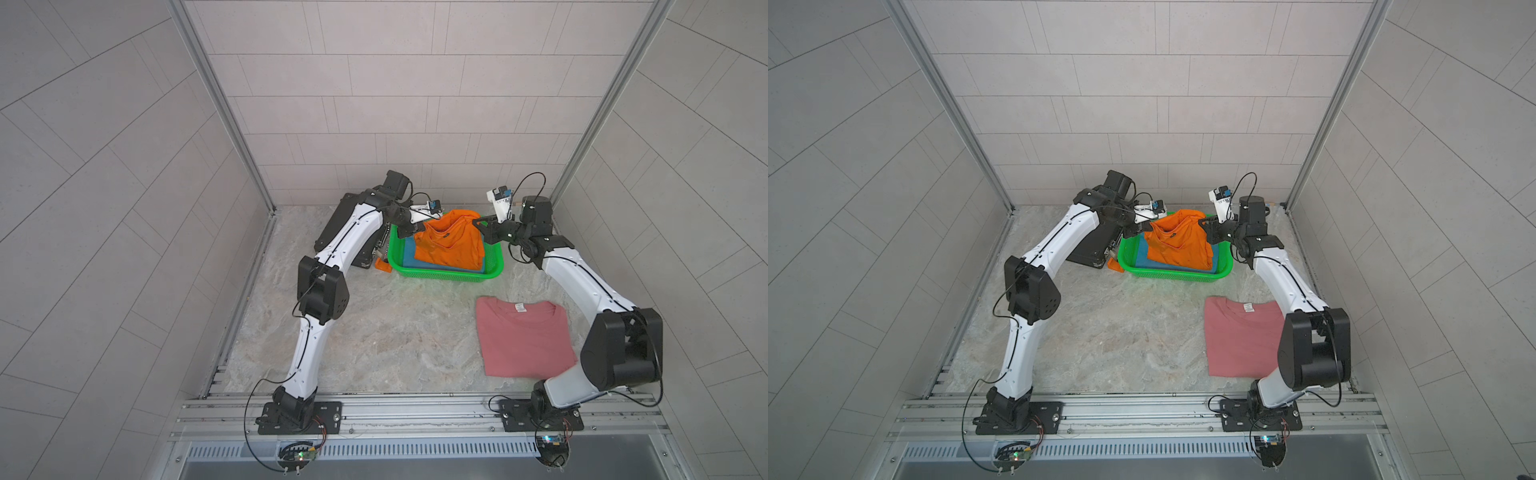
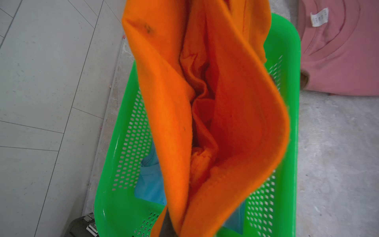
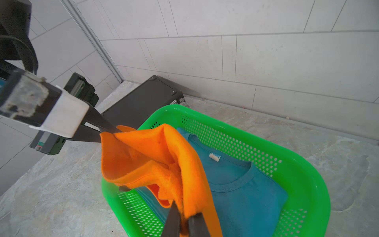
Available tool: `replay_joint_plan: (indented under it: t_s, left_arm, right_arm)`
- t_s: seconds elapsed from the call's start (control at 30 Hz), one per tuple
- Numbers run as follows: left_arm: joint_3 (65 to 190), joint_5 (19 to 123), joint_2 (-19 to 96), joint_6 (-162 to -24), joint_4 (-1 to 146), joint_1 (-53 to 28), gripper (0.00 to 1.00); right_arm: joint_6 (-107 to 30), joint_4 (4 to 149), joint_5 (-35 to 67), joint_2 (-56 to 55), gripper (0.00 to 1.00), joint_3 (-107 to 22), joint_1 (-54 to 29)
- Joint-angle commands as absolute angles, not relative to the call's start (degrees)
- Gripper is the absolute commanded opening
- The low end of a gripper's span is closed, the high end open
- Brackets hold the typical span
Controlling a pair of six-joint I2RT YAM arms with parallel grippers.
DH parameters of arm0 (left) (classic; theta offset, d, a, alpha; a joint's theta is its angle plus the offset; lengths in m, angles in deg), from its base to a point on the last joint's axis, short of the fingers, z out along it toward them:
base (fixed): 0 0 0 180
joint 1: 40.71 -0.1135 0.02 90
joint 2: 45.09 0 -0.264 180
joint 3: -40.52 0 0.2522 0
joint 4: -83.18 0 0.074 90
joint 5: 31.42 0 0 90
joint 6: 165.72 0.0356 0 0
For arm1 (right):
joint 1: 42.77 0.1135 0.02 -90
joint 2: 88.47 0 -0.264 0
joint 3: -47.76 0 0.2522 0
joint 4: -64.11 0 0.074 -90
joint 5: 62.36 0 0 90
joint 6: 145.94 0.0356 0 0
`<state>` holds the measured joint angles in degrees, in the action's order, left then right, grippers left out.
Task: Put the folded t-shirts into the basket
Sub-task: Place the T-shirt in the bin.
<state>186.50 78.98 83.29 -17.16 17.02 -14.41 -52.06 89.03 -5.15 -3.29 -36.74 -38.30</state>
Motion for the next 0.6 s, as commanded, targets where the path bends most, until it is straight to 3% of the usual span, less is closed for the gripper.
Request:
replay_joint_plan:
  t_s: [0.0,0.57]
  left_arm:
    - [183.86,81.9,77.09,-18.02,13.06,-13.19,0.0]
    - [178.12,79.46,75.7,-17.03,12.31,-12.23,0.0]
  right_arm:
    - [-52.16,89.29,-6.8,-7.33,0.0,-34.96,-38.53]
    - [-52.6,87.41,-5.28,-9.27,0.0,-28.17,-38.51]
